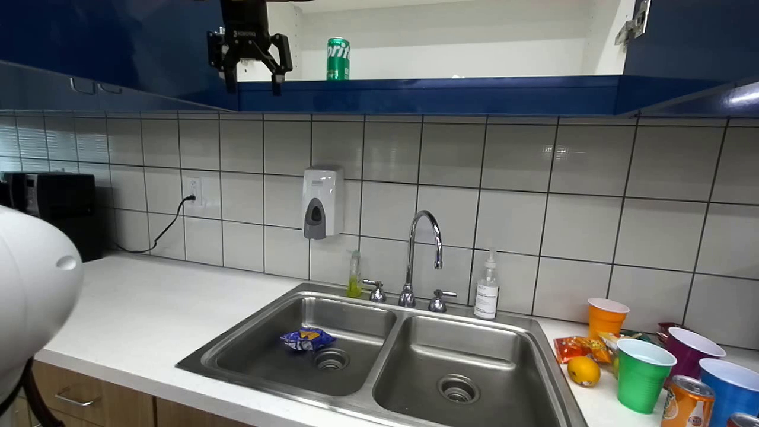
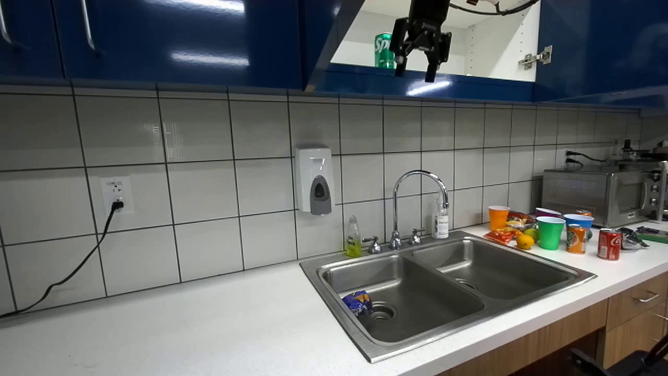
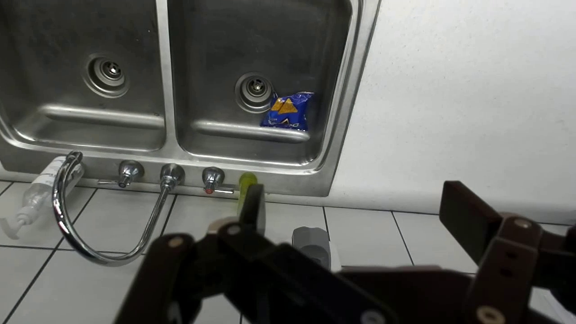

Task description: Remove the can from the sink and put it in the top cabinet

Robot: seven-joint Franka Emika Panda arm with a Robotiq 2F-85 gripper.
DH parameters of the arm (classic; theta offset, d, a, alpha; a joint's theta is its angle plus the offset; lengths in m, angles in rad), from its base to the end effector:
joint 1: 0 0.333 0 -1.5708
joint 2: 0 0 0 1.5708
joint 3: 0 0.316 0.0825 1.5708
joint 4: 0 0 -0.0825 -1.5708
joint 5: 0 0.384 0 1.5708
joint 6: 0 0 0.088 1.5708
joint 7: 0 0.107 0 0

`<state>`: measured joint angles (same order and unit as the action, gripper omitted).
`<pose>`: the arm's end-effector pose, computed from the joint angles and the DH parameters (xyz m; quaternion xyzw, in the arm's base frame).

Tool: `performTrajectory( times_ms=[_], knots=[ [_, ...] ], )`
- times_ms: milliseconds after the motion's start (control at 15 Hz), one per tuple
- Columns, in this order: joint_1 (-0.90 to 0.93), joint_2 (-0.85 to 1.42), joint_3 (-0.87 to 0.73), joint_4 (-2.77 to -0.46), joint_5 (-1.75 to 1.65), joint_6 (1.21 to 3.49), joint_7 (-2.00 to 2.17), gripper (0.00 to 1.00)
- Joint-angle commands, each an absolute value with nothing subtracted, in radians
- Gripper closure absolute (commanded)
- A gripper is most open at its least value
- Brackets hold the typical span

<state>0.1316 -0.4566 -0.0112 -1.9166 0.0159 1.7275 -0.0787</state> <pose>0.4173 0.0506 0.6975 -0.9861 -0.0986 -0.1331 0.0133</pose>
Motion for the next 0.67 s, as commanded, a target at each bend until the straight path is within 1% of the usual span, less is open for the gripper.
performTrajectory(
  times_ms=[0, 600],
  knots=[
    [0.102, -0.507, 0.015, -2.003, 0.029, 1.759, -0.047, 0.00],
    [0.112, -0.548, 0.010, -2.142, 0.059, 1.803, -0.060, 0.00]
  ],
)
